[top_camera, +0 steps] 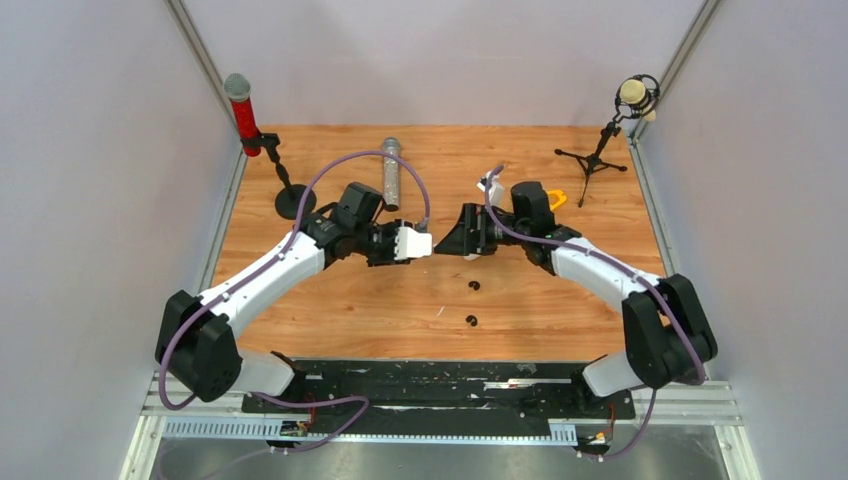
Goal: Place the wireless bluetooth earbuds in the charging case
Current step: Pick up the charging case at the center of the board.
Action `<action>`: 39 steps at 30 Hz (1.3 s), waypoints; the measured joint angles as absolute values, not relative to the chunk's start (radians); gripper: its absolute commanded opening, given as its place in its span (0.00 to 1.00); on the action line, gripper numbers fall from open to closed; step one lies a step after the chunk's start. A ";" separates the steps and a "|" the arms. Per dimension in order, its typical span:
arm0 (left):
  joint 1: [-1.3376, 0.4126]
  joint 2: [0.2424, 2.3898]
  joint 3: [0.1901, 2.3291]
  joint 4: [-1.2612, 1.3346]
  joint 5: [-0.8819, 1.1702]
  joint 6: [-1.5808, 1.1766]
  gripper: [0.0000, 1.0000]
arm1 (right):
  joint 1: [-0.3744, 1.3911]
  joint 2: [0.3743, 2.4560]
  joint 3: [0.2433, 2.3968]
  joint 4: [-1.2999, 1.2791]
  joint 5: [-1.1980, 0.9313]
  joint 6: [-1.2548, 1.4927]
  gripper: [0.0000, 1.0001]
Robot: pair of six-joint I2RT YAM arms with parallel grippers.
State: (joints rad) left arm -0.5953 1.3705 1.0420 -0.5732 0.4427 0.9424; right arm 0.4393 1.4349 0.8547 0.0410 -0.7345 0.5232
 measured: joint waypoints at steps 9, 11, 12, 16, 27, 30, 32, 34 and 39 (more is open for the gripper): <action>-0.596 1.359 1.069 -0.622 0.432 0.944 0.14 | 0.517 1.597 0.973 0.108 -0.864 0.644 0.84; -0.597 1.359 1.069 -0.622 0.426 0.944 0.14 | 0.519 1.635 0.995 0.132 -0.889 0.669 0.82; -0.598 1.358 1.069 -0.622 0.422 0.944 0.14 | 0.519 1.654 1.005 0.139 -0.900 0.681 0.82; -0.600 1.359 1.069 -0.619 0.406 0.945 0.14 | 0.520 1.719 1.022 0.159 -0.925 0.715 0.81; -0.601 1.359 1.069 -0.617 0.401 0.946 0.14 | 0.569 1.825 1.098 0.210 -0.968 0.772 0.55; -0.601 1.359 1.069 -0.617 0.397 0.947 0.13 | 0.575 1.855 1.106 0.243 -0.985 0.799 0.46; -0.601 1.360 1.069 -0.617 0.389 0.946 0.13 | 0.577 1.873 1.107 0.254 -0.998 0.815 0.39; -0.602 1.361 1.069 -0.617 0.382 0.946 0.13 | 0.577 1.884 1.108 0.266 -1.006 0.830 0.26; -0.603 1.363 1.070 -0.599 0.367 0.943 0.60 | 0.575 1.893 1.119 0.276 -1.023 0.852 0.00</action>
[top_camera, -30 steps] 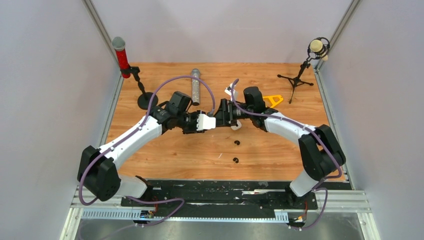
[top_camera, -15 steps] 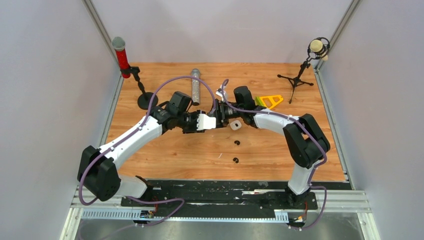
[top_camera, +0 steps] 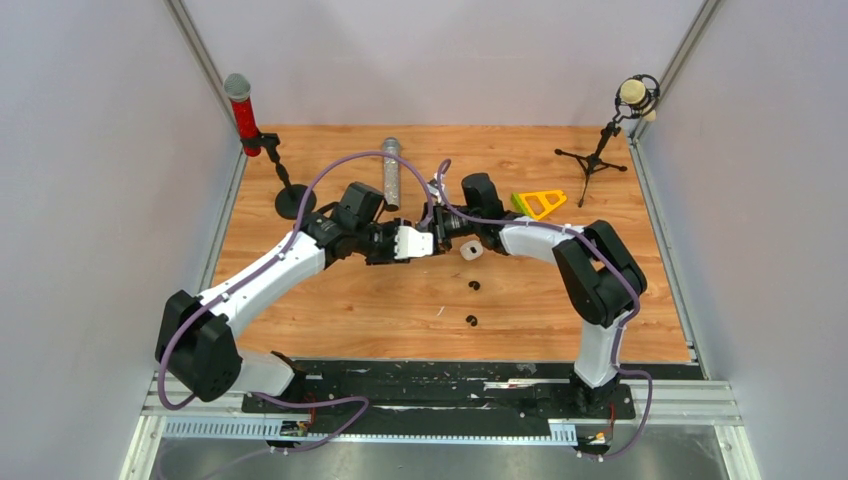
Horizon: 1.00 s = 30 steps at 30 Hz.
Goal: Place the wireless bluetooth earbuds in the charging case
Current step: Pick up the charging case at the center of the board.
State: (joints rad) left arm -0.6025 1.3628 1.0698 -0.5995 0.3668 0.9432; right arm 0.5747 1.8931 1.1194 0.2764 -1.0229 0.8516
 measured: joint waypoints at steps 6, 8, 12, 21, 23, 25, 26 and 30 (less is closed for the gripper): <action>-0.603 1.365 1.082 -0.571 0.321 0.876 1.00 | 0.573 1.890 1.121 0.281 -1.048 0.836 0.00; -0.601 1.368 1.104 -0.580 0.314 0.847 1.00 | 0.572 1.878 1.121 0.271 -1.048 0.815 0.00; -0.584 1.372 1.214 -0.652 0.376 0.765 1.00 | 0.566 1.765 1.121 0.182 -1.007 0.694 0.00; -0.479 1.373 1.561 -0.905 0.707 0.610 0.97 | 0.562 1.198 1.056 0.158 -0.892 0.378 0.00; -0.479 1.373 1.620 -0.961 0.775 0.583 0.95 | 0.565 1.132 1.044 0.180 -0.879 0.345 0.00; -0.482 1.374 1.666 -1.013 0.833 0.549 0.92 | 0.573 1.099 1.040 0.199 -0.867 0.322 0.00; -0.483 1.375 1.687 -1.038 0.851 0.535 0.91 | 0.577 1.092 1.040 0.202 -0.861 0.312 0.00; -0.484 1.411 1.842 -1.146 0.899 0.483 0.82 | 0.589 1.080 1.035 0.205 -0.830 0.281 0.00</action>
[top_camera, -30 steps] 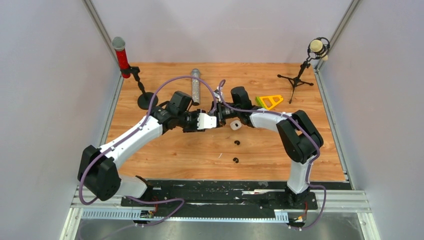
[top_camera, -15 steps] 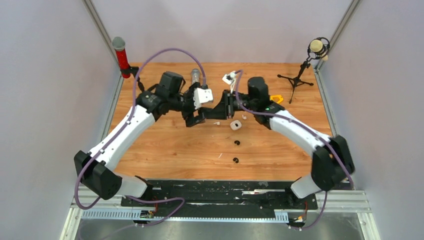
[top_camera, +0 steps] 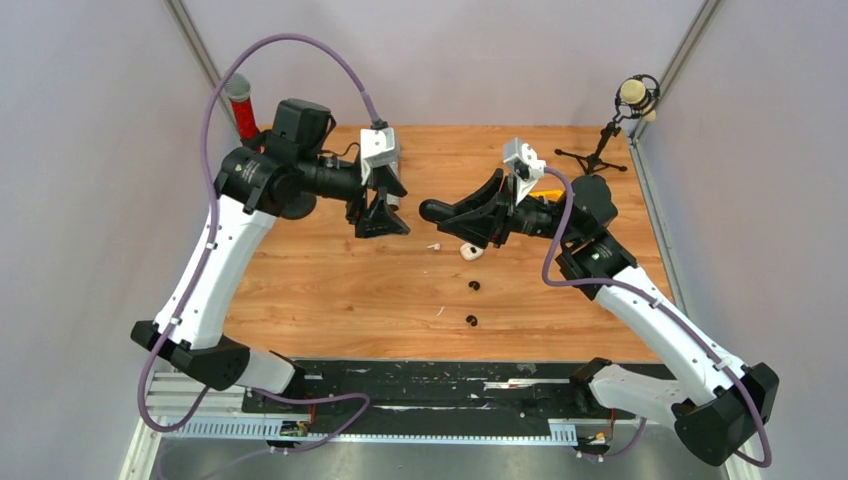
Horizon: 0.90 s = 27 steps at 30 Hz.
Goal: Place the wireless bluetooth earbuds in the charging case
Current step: Pick up the charging case at the center of the board.
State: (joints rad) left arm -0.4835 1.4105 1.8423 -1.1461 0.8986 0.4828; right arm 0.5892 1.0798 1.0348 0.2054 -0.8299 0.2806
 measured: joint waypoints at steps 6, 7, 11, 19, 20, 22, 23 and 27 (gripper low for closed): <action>-0.484 1.356 1.821 -1.082 0.920 0.400 0.79 | 0.598 1.048 1.028 0.263 -0.814 0.267 0.00; -0.484 1.318 1.762 -1.028 0.923 0.370 0.79 | 0.599 1.045 1.028 0.273 -0.812 0.266 0.00; -0.487 1.193 1.587 -0.845 0.956 0.259 0.79 | 0.602 1.036 1.028 0.331 -0.813 0.264 0.00; -0.509 1.143 1.455 -0.468 1.019 0.083 0.76 | 0.612 1.061 1.028 0.383 -0.844 0.255 0.00; -0.509 1.148 1.455 -0.445 1.019 0.072 0.74 | 0.615 1.065 1.028 0.384 -0.852 0.251 0.00; -0.509 1.154 1.455 -0.407 1.020 0.056 0.69 | 0.620 1.072 1.028 0.385 -0.867 0.241 0.00; -0.509 1.157 1.454 -0.385 1.023 0.045 0.66 | 0.622 1.074 1.028 0.385 -0.870 0.236 0.00; -0.509 1.158 1.434 -0.310 1.050 -0.002 0.52 | 0.622 1.079 1.029 0.384 -0.874 0.224 0.00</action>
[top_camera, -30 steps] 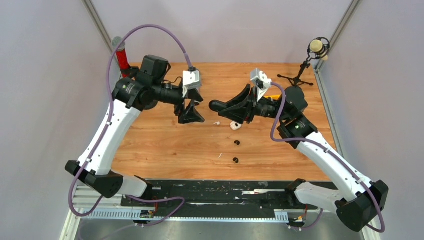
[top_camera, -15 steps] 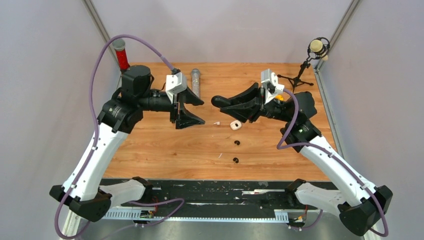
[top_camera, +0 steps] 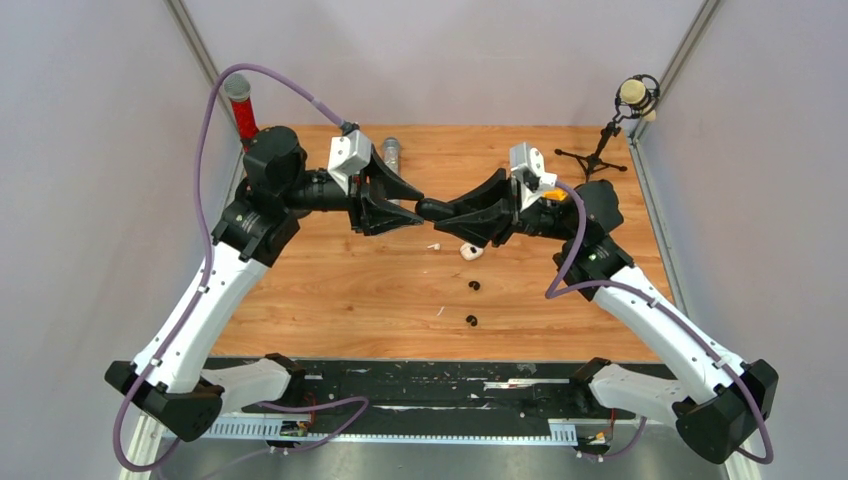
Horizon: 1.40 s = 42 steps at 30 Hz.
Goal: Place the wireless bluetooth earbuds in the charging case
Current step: Pick up the charging case at the center of the board.
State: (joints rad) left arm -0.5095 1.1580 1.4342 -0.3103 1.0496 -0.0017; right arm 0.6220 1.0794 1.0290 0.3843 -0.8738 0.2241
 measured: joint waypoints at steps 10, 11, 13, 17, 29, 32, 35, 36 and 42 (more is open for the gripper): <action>-0.511 1.162 1.416 -0.281 1.101 -0.051 0.50 | 0.622 1.095 1.047 0.385 -0.873 0.217 0.00; -0.511 1.164 1.416 -0.277 1.103 -0.057 0.49 | 0.622 1.098 1.050 0.385 -0.873 0.216 0.00; -0.512 1.168 1.416 -0.267 1.106 -0.070 0.47 | 0.622 1.105 1.056 0.385 -0.873 0.215 0.00; -0.517 1.173 1.416 -0.264 1.106 -0.084 0.37 | 0.622 1.112 1.061 0.383 -0.875 0.215 0.00; -0.517 1.181 1.433 -0.250 1.108 -0.112 0.00 | 0.625 1.115 1.075 0.382 -0.873 0.215 0.02; -0.516 1.181 1.434 -0.251 1.108 -0.110 0.00 | 0.625 1.123 1.084 0.375 -0.878 0.212 0.50; -0.519 1.181 1.434 -0.265 1.106 -0.106 0.00 | 0.625 1.129 1.093 0.348 -0.879 0.194 0.72; -0.524 1.181 1.434 -0.275 1.106 -0.102 0.00 | 0.626 1.130 1.094 0.336 -0.878 0.189 0.77; -0.529 1.179 1.457 -0.372 1.071 -0.015 0.00 | 0.626 1.122 1.103 0.216 -0.847 0.115 0.92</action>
